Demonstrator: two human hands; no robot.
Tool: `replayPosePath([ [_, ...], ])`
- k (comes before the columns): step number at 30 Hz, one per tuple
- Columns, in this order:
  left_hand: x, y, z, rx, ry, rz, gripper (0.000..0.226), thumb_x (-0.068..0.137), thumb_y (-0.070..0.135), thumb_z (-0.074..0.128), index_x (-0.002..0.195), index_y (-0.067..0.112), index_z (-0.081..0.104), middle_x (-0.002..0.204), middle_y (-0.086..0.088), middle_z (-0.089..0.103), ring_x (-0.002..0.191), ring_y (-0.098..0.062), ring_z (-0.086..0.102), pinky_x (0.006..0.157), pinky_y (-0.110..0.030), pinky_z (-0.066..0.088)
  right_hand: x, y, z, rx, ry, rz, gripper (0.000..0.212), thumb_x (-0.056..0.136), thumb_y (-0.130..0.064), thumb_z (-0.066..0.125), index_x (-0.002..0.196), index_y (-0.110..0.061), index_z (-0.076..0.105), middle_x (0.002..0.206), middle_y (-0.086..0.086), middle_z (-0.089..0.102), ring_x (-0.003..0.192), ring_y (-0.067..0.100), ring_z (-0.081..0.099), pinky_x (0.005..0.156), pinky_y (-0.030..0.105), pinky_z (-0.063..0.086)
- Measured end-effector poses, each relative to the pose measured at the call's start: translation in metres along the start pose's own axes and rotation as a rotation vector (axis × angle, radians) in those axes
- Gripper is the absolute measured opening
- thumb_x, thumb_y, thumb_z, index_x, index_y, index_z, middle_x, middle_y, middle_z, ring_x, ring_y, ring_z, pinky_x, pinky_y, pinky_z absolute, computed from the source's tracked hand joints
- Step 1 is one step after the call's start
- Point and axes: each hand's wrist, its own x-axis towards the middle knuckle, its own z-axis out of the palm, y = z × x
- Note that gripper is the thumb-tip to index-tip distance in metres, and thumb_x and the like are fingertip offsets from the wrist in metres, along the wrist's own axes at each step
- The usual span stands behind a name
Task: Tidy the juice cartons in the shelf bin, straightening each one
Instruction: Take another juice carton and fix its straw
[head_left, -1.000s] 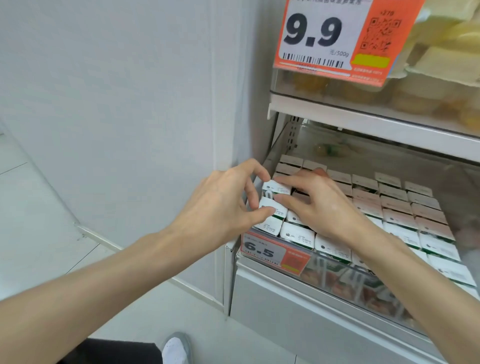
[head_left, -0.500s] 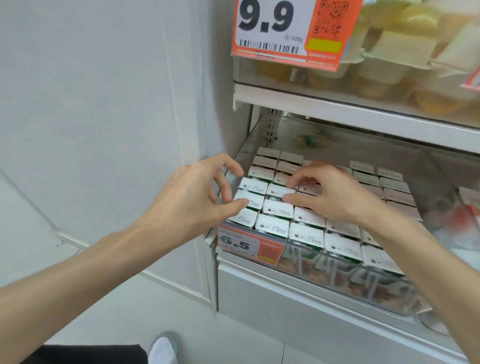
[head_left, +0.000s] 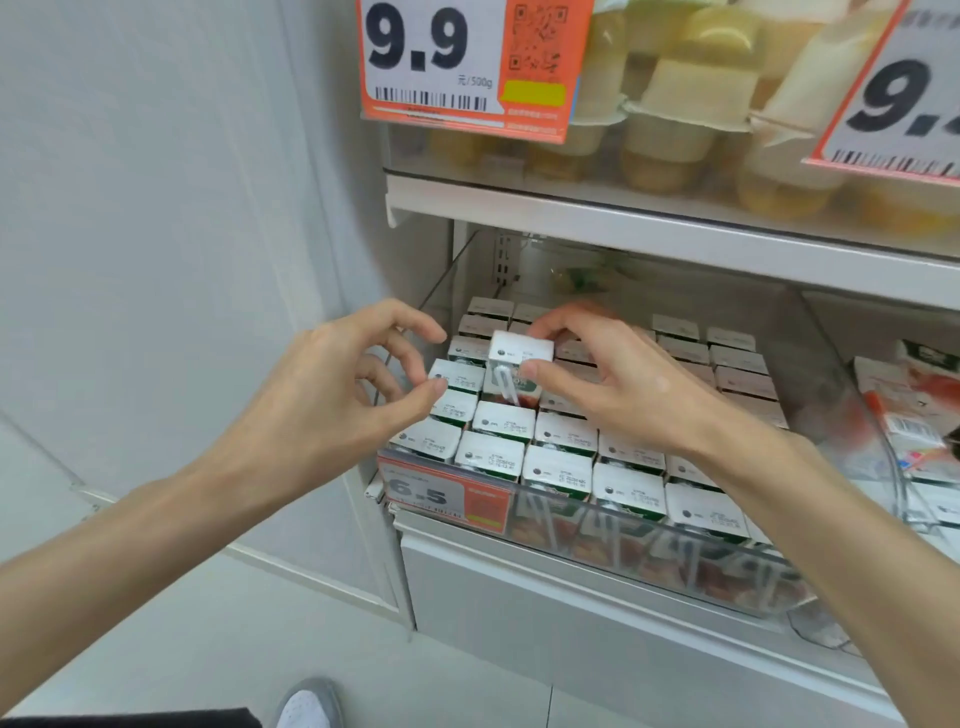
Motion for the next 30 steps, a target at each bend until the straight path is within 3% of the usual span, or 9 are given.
replayPosePath([
  [3,0.006,0.005,0.013,-0.024,-0.021,0.033,0.033,0.09,0.025,0.08,0.118,0.036,0.067,0.096,0.013,0.072,0.08,-0.011,0.074,0.066,-0.026,0.06,-0.016,-0.001,-0.005,0.128,0.111,-0.019,0.038,0.104,-0.042,0.06,0.136,-0.022,0.058,0.13,-0.013,0.066,0.111,-0.002,0.06,0.082,0.007,0.043],
  [7,0.013,0.009,0.029,0.02,-0.056,0.108,0.059,0.088,0.048,0.072,0.144,0.034,0.06,0.12,0.017,0.069,0.112,-0.006,0.069,0.098,-0.027,0.059,-0.037,-0.006,-0.007,0.299,0.243,-0.049,0.025,0.105,-0.032,0.063,0.127,-0.021,0.062,0.12,-0.012,0.069,0.109,0.007,0.066,0.09,0.027,0.053],
  [10,0.018,0.02,0.042,0.052,-0.152,0.163,0.055,0.099,0.055,0.065,0.149,0.034,0.057,0.136,0.022,0.066,0.129,-0.003,0.062,0.113,-0.036,0.05,-0.052,-0.008,-0.01,0.503,0.256,0.016,0.017,0.103,-0.026,0.066,0.12,-0.021,0.066,0.115,-0.014,0.072,0.108,0.007,0.07,0.096,0.026,0.055],
  [15,0.02,0.038,0.064,-0.272,-0.24,0.058,0.028,0.102,0.013,0.061,0.128,0.022,0.07,0.119,0.015,0.078,0.109,-0.005,0.075,0.093,-0.02,0.058,-0.07,-0.005,-0.02,0.724,0.303,0.166,0.034,0.09,-0.035,0.076,0.121,-0.021,0.072,0.114,-0.006,0.077,0.107,0.006,0.074,0.1,0.028,0.058],
  [18,0.018,0.044,0.075,-0.447,-0.256,-0.05,0.03,0.104,0.015,0.059,0.131,0.016,0.071,0.12,0.005,0.079,0.112,-0.012,0.075,0.094,-0.023,0.06,-0.082,-0.003,-0.024,0.75,0.302,0.257,0.049,0.078,-0.039,0.083,0.123,-0.023,0.069,0.109,-0.006,0.078,0.101,0.005,0.075,0.094,0.024,0.06],
  [24,0.012,0.052,0.083,-0.601,-0.33,-0.199,0.031,0.104,0.022,0.058,0.132,0.016,0.071,0.117,0.0,0.081,0.108,-0.018,0.078,0.09,-0.026,0.062,-0.095,0.003,-0.017,0.822,0.338,0.446,0.024,0.088,-0.032,0.082,0.11,-0.023,0.077,0.103,-0.007,0.081,0.096,0.008,0.077,0.086,0.025,0.062],
  [27,0.01,0.052,0.081,-0.629,-0.344,-0.211,0.033,0.109,0.022,0.05,0.135,0.016,0.07,0.121,0.001,0.079,0.111,-0.018,0.077,0.088,-0.024,0.062,-0.092,0.004,-0.017,0.864,0.364,0.475,0.018,0.09,-0.03,0.081,0.106,-0.022,0.079,0.104,-0.005,0.082,0.1,0.01,0.077,0.095,0.033,0.061],
  [30,0.01,0.051,0.08,-0.601,-0.332,-0.204,0.034,0.108,0.018,0.055,0.14,0.019,0.067,0.125,0.002,0.078,0.114,-0.019,0.076,0.093,-0.032,0.062,-0.091,0.004,-0.018,0.898,0.369,0.476,0.016,0.089,-0.029,0.082,0.1,-0.018,0.081,0.105,-0.006,0.082,0.102,0.012,0.078,0.102,0.038,0.058],
])
